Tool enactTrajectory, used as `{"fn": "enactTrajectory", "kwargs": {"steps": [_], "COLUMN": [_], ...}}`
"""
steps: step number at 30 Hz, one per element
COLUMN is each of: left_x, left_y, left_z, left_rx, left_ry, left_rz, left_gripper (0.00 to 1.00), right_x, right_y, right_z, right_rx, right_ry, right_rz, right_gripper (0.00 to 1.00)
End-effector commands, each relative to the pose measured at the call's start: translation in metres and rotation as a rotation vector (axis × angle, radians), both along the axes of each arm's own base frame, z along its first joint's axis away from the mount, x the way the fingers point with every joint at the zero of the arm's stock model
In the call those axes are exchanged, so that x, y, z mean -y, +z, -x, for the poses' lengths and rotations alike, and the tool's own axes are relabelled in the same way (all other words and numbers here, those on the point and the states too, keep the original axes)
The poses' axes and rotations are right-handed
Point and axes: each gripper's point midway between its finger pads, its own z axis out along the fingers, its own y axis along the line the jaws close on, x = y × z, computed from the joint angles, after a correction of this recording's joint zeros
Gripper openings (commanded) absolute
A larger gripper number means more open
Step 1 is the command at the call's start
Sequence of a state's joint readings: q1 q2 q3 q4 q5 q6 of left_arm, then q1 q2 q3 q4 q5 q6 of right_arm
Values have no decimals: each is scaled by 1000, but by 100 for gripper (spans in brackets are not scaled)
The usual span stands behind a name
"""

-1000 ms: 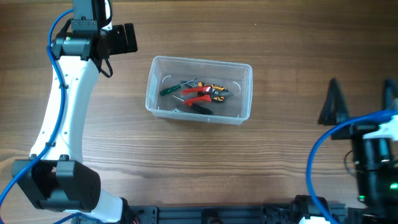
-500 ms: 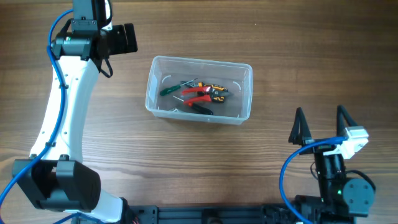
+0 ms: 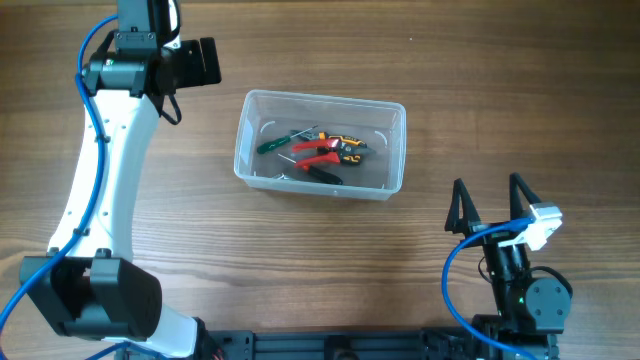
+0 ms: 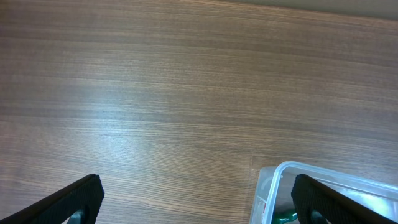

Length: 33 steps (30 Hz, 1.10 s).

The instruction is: Pack container

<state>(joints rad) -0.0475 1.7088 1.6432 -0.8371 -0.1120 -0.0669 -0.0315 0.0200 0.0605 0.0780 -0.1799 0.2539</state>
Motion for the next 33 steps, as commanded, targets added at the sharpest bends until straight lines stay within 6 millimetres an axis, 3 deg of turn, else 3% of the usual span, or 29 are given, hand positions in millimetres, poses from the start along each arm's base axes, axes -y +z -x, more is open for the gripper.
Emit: {"fn": "enactTrajectory", "kwargs": {"steps": [1,4,11,33], "left_x": [-1,-1,-1,-1], "left_y": [11,11,11,11], "left_z": [1,1,1,1], "left_rx": [28,28,28,28], "left_ry": [20,20,20,20], "left_rz": [7,7,7,7], "left_gripper": [100,100,100,100], "right_x": [-13,-22,-23,-22], "right_y": [-4,-19,-34,-35], "right_z": [2,2,1,1], "right_rx": [41,15,-23,-27], "right_ry": [62,112,110,110], "right_rz": [111,170,280,280], "right_gripper": [100,100,100,100]}}
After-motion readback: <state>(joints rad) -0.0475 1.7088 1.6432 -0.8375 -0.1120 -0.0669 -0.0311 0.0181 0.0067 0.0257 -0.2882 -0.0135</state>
